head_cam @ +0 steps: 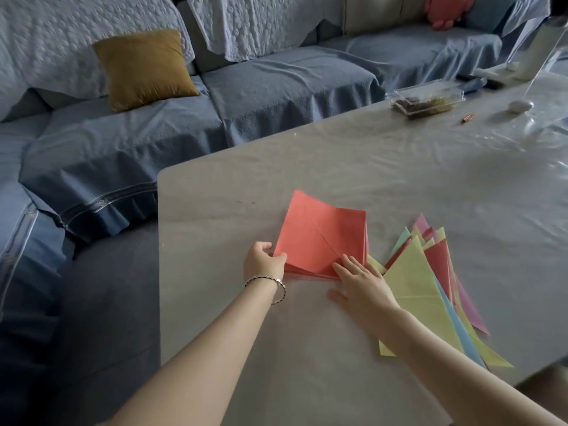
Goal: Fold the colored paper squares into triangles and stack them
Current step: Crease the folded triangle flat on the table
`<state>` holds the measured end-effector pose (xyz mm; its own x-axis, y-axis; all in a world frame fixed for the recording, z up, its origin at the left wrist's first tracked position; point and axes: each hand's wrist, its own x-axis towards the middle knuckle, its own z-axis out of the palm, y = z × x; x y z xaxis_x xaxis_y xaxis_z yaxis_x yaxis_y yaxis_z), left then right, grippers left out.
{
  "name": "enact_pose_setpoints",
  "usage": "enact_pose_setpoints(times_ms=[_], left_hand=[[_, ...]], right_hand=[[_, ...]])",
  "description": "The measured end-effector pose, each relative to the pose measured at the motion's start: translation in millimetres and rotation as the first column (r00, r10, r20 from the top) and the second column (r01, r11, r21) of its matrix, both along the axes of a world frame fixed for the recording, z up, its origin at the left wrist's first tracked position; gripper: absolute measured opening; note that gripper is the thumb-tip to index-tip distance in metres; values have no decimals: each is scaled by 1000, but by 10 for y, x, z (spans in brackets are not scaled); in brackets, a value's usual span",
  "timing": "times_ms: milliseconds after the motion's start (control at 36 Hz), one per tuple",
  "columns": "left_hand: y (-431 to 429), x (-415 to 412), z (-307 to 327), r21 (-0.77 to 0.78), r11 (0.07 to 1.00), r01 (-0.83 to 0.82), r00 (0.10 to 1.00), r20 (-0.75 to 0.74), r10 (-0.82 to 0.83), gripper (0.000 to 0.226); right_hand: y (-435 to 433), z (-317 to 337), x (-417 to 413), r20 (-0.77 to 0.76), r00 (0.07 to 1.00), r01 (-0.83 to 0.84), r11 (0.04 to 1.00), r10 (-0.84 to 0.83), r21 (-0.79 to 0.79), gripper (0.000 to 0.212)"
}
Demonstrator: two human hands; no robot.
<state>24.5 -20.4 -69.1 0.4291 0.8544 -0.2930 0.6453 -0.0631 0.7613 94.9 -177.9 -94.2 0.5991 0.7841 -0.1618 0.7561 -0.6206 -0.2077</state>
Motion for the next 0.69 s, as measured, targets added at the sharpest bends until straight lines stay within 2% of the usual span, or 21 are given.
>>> enact_pose_setpoints(times_ms=[83,250,361,444,500,556,694], left_hand=[[-16,47,-21,5,1000,3,1000,11,-3,37],[-21,73,-12,42,999,-4,999,33,3,12],[-5,-51,-11,-178,982,-60,982,168,90,27],[49,-272,2,-328,941,-77,961,228,159,24],[91,-473,15,-362,930,-69,966,209,153,15],[138,-691,-1,-368,928,-57,975,180,132,16],[206,-1088,-62,-287,958,-6,998,59,24,23]], right_hand=[[-16,-16,0,29,999,-25,999,24,28,57],[-22,-83,-1,79,996,-51,992,42,112,57],[-42,-143,-28,184,983,-55,953,0,297,67],[-59,-189,-69,198,978,-144,888,61,436,53],[-92,-207,-99,194,975,-189,859,107,476,44],[-134,-211,-140,211,962,-259,832,175,490,23],[-211,-252,-218,191,934,-357,781,301,512,31]])
